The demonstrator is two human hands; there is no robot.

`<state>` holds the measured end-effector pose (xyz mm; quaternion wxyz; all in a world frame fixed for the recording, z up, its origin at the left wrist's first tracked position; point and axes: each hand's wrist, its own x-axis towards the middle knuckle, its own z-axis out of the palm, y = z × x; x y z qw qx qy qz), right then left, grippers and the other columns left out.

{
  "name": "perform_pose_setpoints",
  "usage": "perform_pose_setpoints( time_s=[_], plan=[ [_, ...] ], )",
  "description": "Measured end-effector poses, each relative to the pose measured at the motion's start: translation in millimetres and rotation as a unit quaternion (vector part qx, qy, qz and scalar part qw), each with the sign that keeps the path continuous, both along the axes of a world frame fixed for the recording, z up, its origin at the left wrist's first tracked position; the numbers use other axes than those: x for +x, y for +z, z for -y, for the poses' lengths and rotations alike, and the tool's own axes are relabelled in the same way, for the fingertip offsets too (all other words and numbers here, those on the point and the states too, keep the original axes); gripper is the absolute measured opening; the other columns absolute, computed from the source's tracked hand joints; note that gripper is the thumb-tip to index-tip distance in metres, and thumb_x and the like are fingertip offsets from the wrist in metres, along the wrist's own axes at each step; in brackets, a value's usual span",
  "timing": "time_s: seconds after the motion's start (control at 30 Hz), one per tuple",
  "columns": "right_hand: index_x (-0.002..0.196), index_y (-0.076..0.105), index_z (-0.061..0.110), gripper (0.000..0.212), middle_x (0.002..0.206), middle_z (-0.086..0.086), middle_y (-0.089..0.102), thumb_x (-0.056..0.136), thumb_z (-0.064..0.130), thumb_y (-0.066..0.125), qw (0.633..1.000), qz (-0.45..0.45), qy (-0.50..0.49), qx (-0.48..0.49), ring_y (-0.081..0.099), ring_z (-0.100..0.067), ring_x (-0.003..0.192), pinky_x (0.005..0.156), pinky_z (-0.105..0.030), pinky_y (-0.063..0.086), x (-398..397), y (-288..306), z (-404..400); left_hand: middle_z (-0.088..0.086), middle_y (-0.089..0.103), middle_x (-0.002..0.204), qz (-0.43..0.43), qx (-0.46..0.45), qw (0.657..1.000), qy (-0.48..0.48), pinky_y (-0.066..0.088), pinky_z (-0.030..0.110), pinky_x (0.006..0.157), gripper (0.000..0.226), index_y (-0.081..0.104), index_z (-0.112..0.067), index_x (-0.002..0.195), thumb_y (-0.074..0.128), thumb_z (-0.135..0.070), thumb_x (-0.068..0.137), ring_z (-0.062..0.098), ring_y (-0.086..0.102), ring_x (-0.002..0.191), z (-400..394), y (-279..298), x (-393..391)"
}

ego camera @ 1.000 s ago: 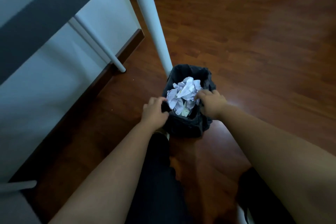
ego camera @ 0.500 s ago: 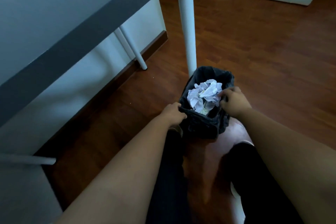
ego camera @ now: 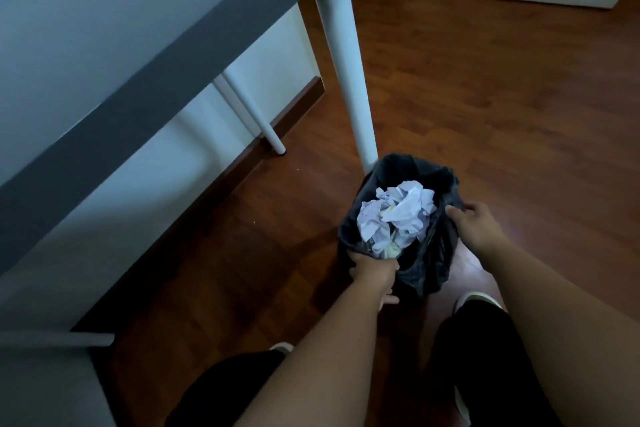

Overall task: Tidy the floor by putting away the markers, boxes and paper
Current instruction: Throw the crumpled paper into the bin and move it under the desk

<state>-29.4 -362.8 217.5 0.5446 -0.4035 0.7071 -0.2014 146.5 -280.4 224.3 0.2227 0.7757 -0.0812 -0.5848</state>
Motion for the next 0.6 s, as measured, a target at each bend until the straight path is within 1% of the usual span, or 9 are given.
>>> perform_pose_setpoints(
  time_s=[0.07,0.13,0.23,0.27,0.3,0.37,0.4,0.5,0.6],
  plan=[
    [0.145,0.032,0.017,0.069,0.142,-0.010,0.049,0.090,0.050,0.058,0.998,0.045,-0.030,-0.012,0.055,-0.036,0.117,0.099,-0.053,0.046,10,3,5,0.009,0.032,0.152,0.005,-0.015,1.000,0.004,0.062,0.041,0.067,0.096,0.000,-0.034,0.156,0.059,-0.002,0.087,0.036,0.058,0.114,-3,-2,21],
    [0.146,0.033,0.018,0.069,0.134,-0.009,0.052,0.089,0.045,0.061,1.000,0.013,-0.015,-0.016,0.057,-0.035,0.110,0.092,-0.048,0.049,17,3,6,0.006,0.036,0.149,0.037,-0.037,0.999,-0.009,0.062,0.043,0.071,0.089,0.016,-0.039,0.153,0.061,-0.004,0.085,0.035,0.055,0.120,-10,0,48],
    [0.127,0.057,0.014,0.043,0.088,-0.007,0.063,0.088,0.032,0.064,0.990,-0.082,0.117,0.001,0.058,-0.031,0.074,0.065,-0.038,0.048,23,0,-8,0.005,0.048,0.138,0.081,-0.058,0.994,-0.041,0.061,0.047,0.074,0.076,0.034,-0.044,0.143,0.064,-0.017,0.079,0.033,0.057,0.115,-29,6,87],
    [0.119,0.063,0.014,0.035,0.080,-0.006,0.063,0.087,0.030,0.065,0.979,-0.105,0.174,0.003,0.058,-0.032,0.071,0.064,-0.036,0.048,27,0,-14,0.005,0.051,0.133,0.097,-0.060,0.992,-0.049,0.061,0.046,0.074,0.072,0.038,-0.043,0.141,0.063,-0.020,0.078,0.031,0.058,0.111,-35,6,98],
    [0.115,0.066,0.014,0.033,0.081,-0.007,0.065,0.086,0.029,0.066,0.966,-0.129,0.225,0.001,0.060,-0.033,0.077,0.068,-0.036,0.049,31,0,-19,0.004,0.055,0.129,0.117,-0.059,0.990,-0.057,0.061,0.046,0.075,0.067,0.042,-0.042,0.139,0.062,-0.022,0.078,0.030,0.060,0.107,-41,6,108],
    [0.114,0.068,0.015,0.033,0.097,-0.012,0.068,0.084,0.030,0.068,0.938,-0.173,0.299,-0.010,0.063,-0.033,0.092,0.078,-0.035,0.050,41,0,-27,0.006,0.060,0.122,0.176,-0.055,0.980,-0.075,0.060,0.046,0.080,0.053,0.051,-0.033,0.132,0.058,-0.021,0.081,0.031,0.062,0.103,-53,4,125],
    [0.113,0.068,0.016,0.033,0.101,-0.013,0.069,0.084,0.031,0.067,0.927,-0.189,0.323,-0.014,0.063,-0.033,0.094,0.076,-0.032,0.049,46,2,-31,0.008,0.062,0.119,0.202,-0.053,0.974,-0.083,0.059,0.045,0.083,0.044,0.055,-0.028,0.126,0.056,-0.020,0.083,0.032,0.062,0.102,-59,2,131],
    [0.107,0.071,0.013,0.028,0.094,-0.013,0.069,0.086,0.030,0.065,0.913,-0.206,0.352,-0.026,0.061,-0.031,0.086,0.067,-0.028,0.041,58,5,-41,0.014,0.065,0.113,0.241,-0.040,0.964,-0.103,0.058,0.043,0.084,0.020,0.059,-0.018,0.108,0.057,-0.019,0.088,0.034,0.064,0.099,-81,0,141],
    [0.104,0.072,0.009,0.026,0.089,-0.015,0.067,0.087,0.025,0.062,0.902,-0.223,0.367,-0.036,0.057,-0.028,0.079,0.065,-0.027,0.039,69,10,-53,0.015,0.066,0.111,0.246,-0.029,0.961,-0.120,0.060,0.043,0.080,0.023,0.062,-0.011,0.111,0.058,-0.020,0.090,0.035,0.067,0.095,-103,1,145]
  ],
)
